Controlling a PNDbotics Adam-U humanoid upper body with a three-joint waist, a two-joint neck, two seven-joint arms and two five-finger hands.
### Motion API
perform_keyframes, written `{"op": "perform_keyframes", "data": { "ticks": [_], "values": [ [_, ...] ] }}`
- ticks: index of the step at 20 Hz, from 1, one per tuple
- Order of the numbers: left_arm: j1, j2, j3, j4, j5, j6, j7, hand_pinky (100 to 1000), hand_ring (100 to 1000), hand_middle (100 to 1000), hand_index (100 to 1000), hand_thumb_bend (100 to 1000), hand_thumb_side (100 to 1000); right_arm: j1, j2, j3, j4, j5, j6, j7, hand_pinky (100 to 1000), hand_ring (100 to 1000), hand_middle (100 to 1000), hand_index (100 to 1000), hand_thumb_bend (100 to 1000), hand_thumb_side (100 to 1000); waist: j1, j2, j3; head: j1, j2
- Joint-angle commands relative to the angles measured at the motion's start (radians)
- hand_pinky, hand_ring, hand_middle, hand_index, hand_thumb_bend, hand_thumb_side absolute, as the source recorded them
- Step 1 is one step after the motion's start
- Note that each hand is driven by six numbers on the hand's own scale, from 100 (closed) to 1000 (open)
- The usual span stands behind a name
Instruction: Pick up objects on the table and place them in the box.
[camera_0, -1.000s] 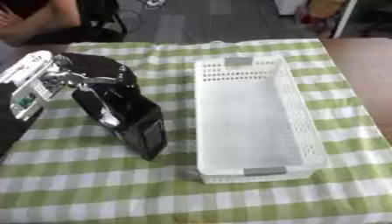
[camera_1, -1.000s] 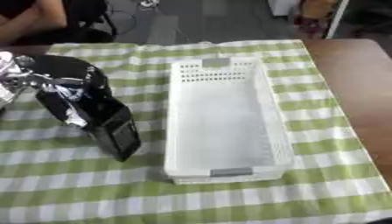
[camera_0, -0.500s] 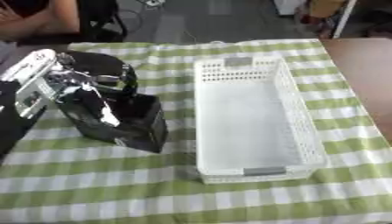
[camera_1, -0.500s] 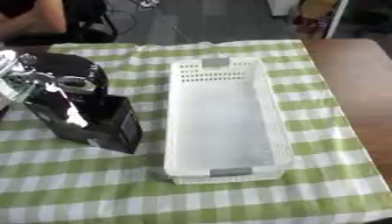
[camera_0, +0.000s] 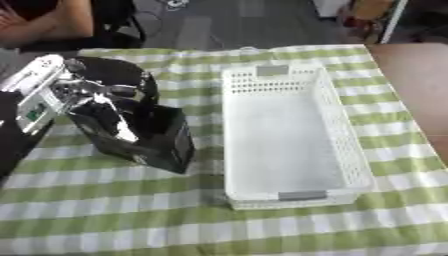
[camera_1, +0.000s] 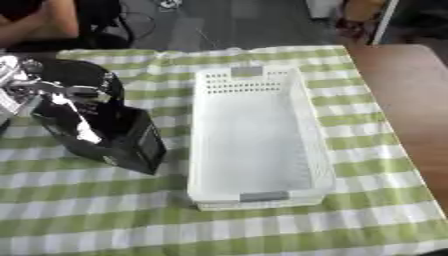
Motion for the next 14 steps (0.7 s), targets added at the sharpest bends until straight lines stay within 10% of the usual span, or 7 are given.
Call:
{"op": "perform_keyframes", "data": {
  "ticks": [1,14],
  "values": [
    [-0.043,0.045,0.06,-0.032,0.031,-0.107,-0.127,755,639,447,586,504,502,-0.001,-0.019,-0.008,-0.011,-0.004,0.003,-0.003,797,837,804,816,100,596,0.0,-0.011,0.002,-0.002,0.0],
    [-0.089,0.08,0.259,-0.167,0.275,0.054,-0.04,452,457,452,565,429,482,0.005,-0.016,-0.012,-0.011,-0.003,0.004,-0.005,797,837,804,816,100,596,-0.001,-0.014,0.011,-0.013,0.0]
  ]
}}
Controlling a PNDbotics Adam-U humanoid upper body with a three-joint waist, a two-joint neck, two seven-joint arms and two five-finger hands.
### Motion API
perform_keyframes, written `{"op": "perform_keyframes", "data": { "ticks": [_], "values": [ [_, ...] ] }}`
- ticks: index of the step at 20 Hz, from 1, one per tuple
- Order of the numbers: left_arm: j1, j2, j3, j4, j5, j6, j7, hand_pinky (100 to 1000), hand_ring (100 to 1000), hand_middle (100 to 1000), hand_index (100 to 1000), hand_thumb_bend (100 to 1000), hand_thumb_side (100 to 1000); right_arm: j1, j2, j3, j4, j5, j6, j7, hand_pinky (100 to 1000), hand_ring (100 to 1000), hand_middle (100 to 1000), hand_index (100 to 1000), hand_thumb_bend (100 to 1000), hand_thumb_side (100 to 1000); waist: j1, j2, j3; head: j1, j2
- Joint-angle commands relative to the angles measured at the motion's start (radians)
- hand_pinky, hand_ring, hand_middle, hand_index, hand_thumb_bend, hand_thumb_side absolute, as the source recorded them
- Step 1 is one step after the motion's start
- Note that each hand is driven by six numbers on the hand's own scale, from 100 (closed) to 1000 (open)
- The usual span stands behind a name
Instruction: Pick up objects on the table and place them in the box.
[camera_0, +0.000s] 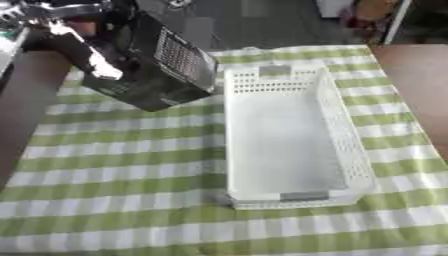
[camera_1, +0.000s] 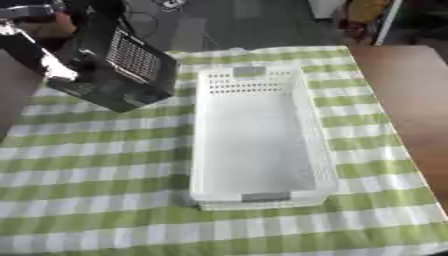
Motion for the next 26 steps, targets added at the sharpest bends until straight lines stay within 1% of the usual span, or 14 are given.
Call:
{"op": "perform_keyframes", "data": {
  "ticks": [1,5,9,12,17,20,26],
  "values": [
    [-0.025,0.044,0.031,-0.049,0.05,0.013,-0.013,448,454,451,564,428,481,-0.004,-0.017,-0.01,-0.011,-0.003,-0.001,-0.001,797,837,804,816,100,595,-0.001,-0.014,0.002,-0.008,0.0],
    [-0.055,0.021,0.02,-0.084,0.098,0.024,-0.034,447,449,449,561,421,479,-0.004,-0.017,-0.009,-0.011,-0.004,-0.001,0.0,796,837,804,815,100,595,-0.002,-0.016,0.003,-0.005,0.0],
    [-0.123,-0.04,-0.005,-0.085,0.134,0.032,-0.071,449,443,447,558,414,479,-0.004,-0.017,-0.007,-0.011,-0.006,-0.001,0.002,796,836,804,815,100,596,-0.004,-0.019,0.004,-0.002,0.0],
    [-0.19,-0.125,-0.038,-0.071,0.165,0.028,-0.107,455,442,446,557,409,484,-0.005,-0.015,-0.004,-0.011,-0.008,-0.002,0.005,796,836,804,815,100,596,-0.006,-0.022,0.001,0.005,0.0],
    [-0.27,-0.246,-0.093,-0.029,0.154,0.009,-0.168,468,446,445,558,404,494,-0.008,-0.013,0.0,-0.011,-0.012,-0.004,0.008,796,836,804,815,100,595,-0.008,-0.023,-0.01,0.015,0.0],
    [-0.293,-0.302,-0.11,0.0,0.149,-0.004,-0.187,469,445,446,557,399,500,-0.011,-0.013,0.003,-0.011,-0.016,-0.005,0.012,796,836,804,815,100,595,-0.009,-0.023,-0.017,0.017,0.0],
    [-0.302,-0.362,-0.132,0.025,0.147,-0.022,-0.214,472,446,448,557,404,521,-0.015,-0.012,0.006,-0.011,-0.02,-0.007,0.016,796,836,804,814,100,595,-0.012,-0.02,-0.02,0.021,0.0]
  ]
}}
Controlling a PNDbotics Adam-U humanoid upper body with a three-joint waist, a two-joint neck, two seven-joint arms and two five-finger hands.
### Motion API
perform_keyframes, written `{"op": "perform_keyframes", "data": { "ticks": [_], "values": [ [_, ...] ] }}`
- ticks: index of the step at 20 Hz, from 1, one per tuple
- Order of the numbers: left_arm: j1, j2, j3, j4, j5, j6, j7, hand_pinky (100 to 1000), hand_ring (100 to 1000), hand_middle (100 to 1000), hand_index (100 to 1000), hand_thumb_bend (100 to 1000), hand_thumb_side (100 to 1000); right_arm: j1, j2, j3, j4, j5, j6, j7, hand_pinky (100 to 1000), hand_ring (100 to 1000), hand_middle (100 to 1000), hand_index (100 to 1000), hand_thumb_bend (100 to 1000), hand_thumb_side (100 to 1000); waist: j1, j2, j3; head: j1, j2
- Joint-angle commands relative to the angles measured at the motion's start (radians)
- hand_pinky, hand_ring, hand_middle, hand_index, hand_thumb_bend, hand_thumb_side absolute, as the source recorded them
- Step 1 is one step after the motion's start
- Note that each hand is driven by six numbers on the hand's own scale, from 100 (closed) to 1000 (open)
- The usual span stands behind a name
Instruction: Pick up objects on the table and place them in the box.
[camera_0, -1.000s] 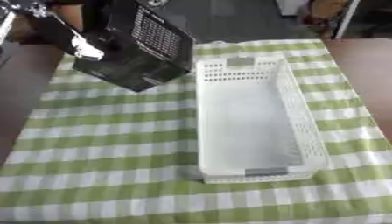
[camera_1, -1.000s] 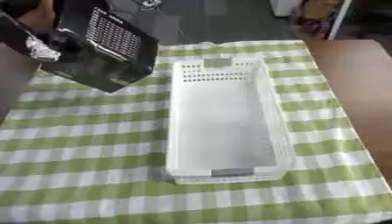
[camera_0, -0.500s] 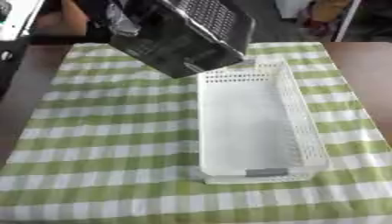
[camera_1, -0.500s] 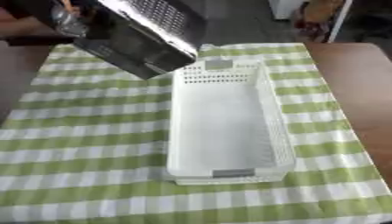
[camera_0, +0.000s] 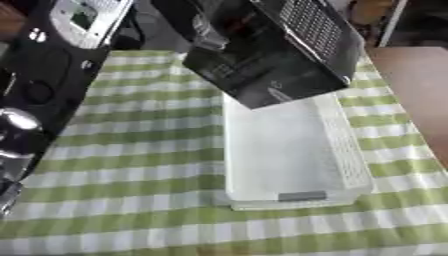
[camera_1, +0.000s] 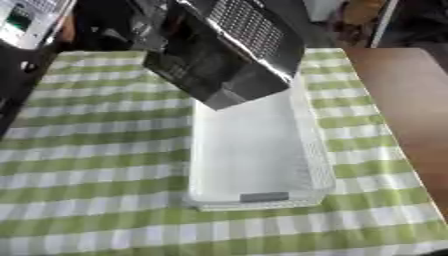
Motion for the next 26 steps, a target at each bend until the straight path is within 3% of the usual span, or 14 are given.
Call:
{"op": "perform_keyframes", "data": {
  "ticks": [1,5,6,7,8,9,10,14,19,26],
  "values": [
    [-0.026,-0.011,-0.001,0.001,-0.003,-0.11,-0.115,472,446,448,557,404,520,-0.014,-0.013,-0.001,-0.011,-0.004,-0.002,0.004,796,836,804,814,100,595,-0.006,-0.01,-0.002,0.01,0.0],
    [-0.018,-0.009,-0.015,-0.005,-0.018,-0.126,-0.124,495,467,465,584,453,542,-0.012,-0.013,-0.002,-0.011,-0.005,-0.001,0.004,796,836,804,815,100,594,-0.006,-0.009,-0.001,0.01,0.0],
    [-0.018,-0.005,-0.021,-0.01,-0.036,-0.136,-0.124,554,532,527,659,606,594,-0.012,-0.013,-0.002,-0.011,-0.005,-0.001,0.005,797,836,804,815,100,594,-0.005,-0.009,0.0,0.009,0.0],
    [-0.017,-0.001,-0.028,-0.019,-0.067,-0.152,-0.12,554,532,527,659,606,594,-0.011,-0.012,-0.002,-0.011,-0.005,-0.002,0.005,797,836,804,815,100,594,-0.005,-0.008,0.0,0.008,0.0],
    [-0.017,0.002,-0.036,-0.029,-0.108,-0.171,-0.113,627,614,585,723,721,623,-0.011,-0.012,-0.002,-0.011,-0.005,-0.001,0.005,797,837,804,815,100,594,-0.005,-0.009,0.001,0.008,0.0],
    [-0.014,0.002,-0.048,-0.041,-0.165,-0.196,-0.101,620,605,579,716,710,620,-0.011,-0.012,-0.002,-0.011,-0.005,-0.001,0.005,797,837,804,815,100,594,-0.005,-0.009,0.001,0.009,0.0],
    [-0.01,0.0,-0.061,-0.048,-0.223,-0.221,-0.084,704,708,646,785,843,673,-0.011,-0.011,-0.002,-0.011,-0.005,-0.002,0.006,797,837,804,816,100,594,-0.005,-0.008,0.0,0.009,0.0],
    [0.024,-0.025,-0.115,-0.026,-0.427,-0.309,-0.004,797,811,773,893,994,761,-0.01,-0.01,-0.002,-0.011,-0.006,-0.002,0.006,798,837,804,816,100,593,-0.006,-0.007,-0.002,0.01,0.0],
    [0.048,-0.045,-0.139,0.033,-0.515,-0.357,0.06,817,825,797,910,996,786,-0.011,-0.008,-0.002,-0.011,-0.007,-0.002,0.006,798,837,804,816,100,593,-0.007,-0.005,-0.002,0.01,0.0],
    [0.06,-0.037,-0.143,0.058,-0.545,-0.378,0.089,814,817,791,904,981,790,-0.009,-0.007,-0.002,-0.011,-0.007,-0.001,0.006,798,837,804,816,100,593,-0.007,-0.006,0.0,0.011,0.0]
  ]
}}
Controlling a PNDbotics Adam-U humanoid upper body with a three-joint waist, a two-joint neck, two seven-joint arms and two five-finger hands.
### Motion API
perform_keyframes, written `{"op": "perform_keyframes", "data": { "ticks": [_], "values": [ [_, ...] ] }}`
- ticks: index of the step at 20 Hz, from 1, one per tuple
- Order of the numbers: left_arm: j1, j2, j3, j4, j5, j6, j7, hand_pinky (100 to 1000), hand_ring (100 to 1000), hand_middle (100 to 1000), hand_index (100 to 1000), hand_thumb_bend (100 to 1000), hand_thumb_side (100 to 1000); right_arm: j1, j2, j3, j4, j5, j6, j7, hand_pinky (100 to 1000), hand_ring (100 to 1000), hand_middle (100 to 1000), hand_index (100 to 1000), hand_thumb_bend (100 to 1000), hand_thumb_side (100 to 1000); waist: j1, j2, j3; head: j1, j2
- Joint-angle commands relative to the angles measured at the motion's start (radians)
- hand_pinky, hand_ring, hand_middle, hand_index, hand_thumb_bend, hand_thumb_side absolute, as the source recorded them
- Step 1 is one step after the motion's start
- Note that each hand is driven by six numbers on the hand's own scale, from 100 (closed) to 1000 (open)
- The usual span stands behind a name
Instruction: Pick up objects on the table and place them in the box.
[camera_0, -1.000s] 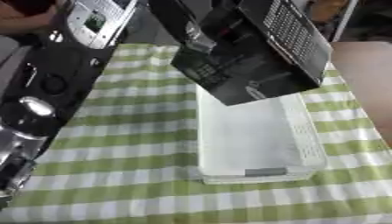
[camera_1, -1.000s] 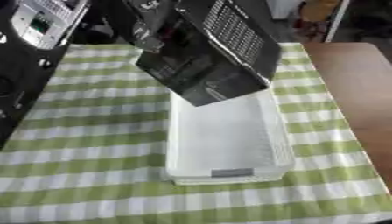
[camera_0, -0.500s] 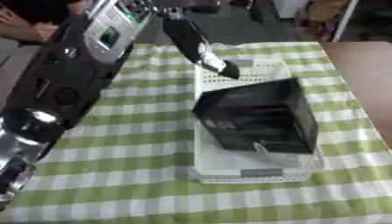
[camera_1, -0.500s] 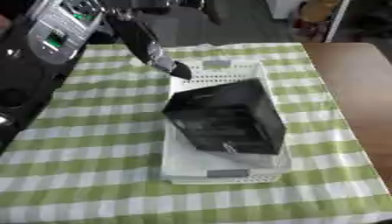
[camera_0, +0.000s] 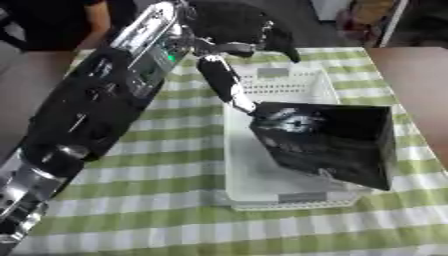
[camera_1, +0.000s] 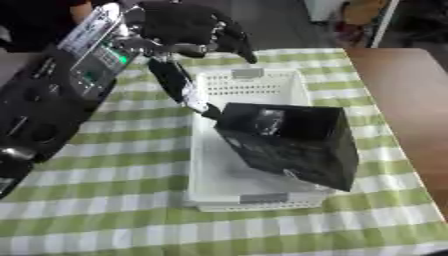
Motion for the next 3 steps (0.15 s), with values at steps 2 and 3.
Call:
{"op": "perform_keyframes", "data": {
  "ticks": [2,3],
  "values": [
    [0.004,0.035,0.01,-0.009,0.017,-0.15,-0.127,794,794,782,891,958,787,-0.008,-0.008,-0.004,-0.011,-0.005,0.0,0.001,798,837,804,816,100,592,-0.003,-0.007,0.004,0.005,0.0],
    [0.016,0.052,0.018,-0.019,0.039,-0.146,-0.12,784,786,778,885,949,787,-0.008,-0.008,-0.005,-0.011,-0.004,0.001,0.001,798,837,804,816,100,592,-0.003,-0.007,0.006,0.003,0.0]
  ]
}}
